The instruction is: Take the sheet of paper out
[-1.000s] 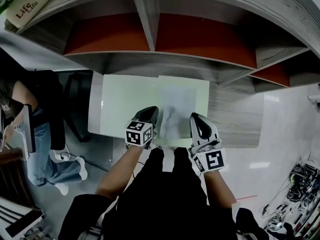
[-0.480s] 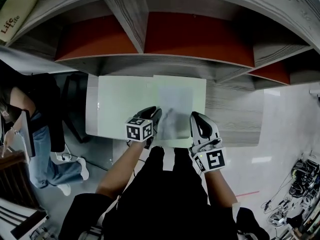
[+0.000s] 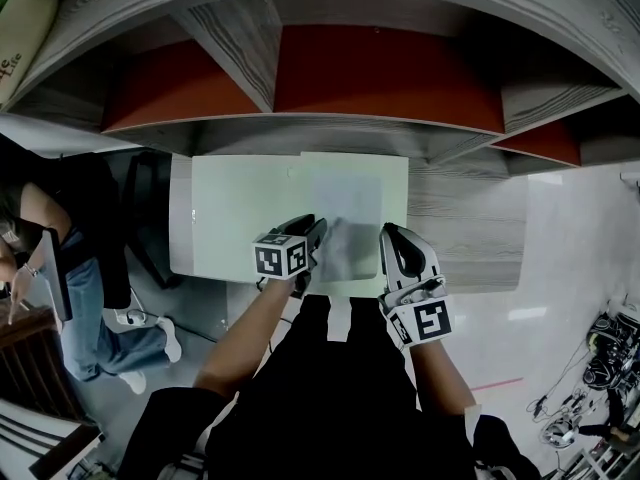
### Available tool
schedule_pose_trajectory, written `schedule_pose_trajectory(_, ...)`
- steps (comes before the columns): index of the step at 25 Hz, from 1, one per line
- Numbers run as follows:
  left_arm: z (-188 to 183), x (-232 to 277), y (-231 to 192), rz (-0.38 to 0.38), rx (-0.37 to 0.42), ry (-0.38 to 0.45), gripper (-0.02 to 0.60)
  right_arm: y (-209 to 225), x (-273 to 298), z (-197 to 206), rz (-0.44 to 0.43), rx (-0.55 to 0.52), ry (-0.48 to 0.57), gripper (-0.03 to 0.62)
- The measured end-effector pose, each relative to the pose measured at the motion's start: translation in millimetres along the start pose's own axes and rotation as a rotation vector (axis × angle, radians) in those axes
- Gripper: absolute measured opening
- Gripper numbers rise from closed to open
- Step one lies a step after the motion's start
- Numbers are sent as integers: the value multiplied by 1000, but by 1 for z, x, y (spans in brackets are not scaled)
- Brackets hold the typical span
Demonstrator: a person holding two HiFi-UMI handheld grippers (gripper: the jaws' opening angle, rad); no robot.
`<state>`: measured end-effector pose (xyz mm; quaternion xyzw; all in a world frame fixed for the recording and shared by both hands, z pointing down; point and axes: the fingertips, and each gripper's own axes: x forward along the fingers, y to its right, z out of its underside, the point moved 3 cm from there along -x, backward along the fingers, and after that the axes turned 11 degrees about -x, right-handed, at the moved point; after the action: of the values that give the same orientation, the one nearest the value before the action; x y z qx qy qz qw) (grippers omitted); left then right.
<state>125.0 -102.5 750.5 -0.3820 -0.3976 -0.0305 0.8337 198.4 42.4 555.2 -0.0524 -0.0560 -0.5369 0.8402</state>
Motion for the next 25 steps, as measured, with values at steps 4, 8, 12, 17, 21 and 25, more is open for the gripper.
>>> schedule_pose_trajectory(4, 0, 3, 2, 19, -31, -14, 132, 2, -1, 1, 4, 7, 0, 23)
schedule_pose_trajectory(8, -5, 3, 4, 27, -42, -25, 119, 3, 0, 3, 5, 12, 0, 22)
schedule_pose_trajectory(12, -3, 5, 5, 40, -66, -49, 80, 2, 1, 3, 6, 12, 2, 23)
schedule_pose_trajectory(17, 0, 7, 4, 12, -64, -57, 12, 2, 1, 3, 10, 10, -2, 23)
schedule_pose_trajectory(21, -2, 6, 0, -5, -70, -53, 8, 1, 2, 3, 11, 9, -4, 23)
schedule_pose_trajectory(25, -2, 3, -3, -9, -88, -59, 8, -3, 3, 3, 8, 5, -5, 23)
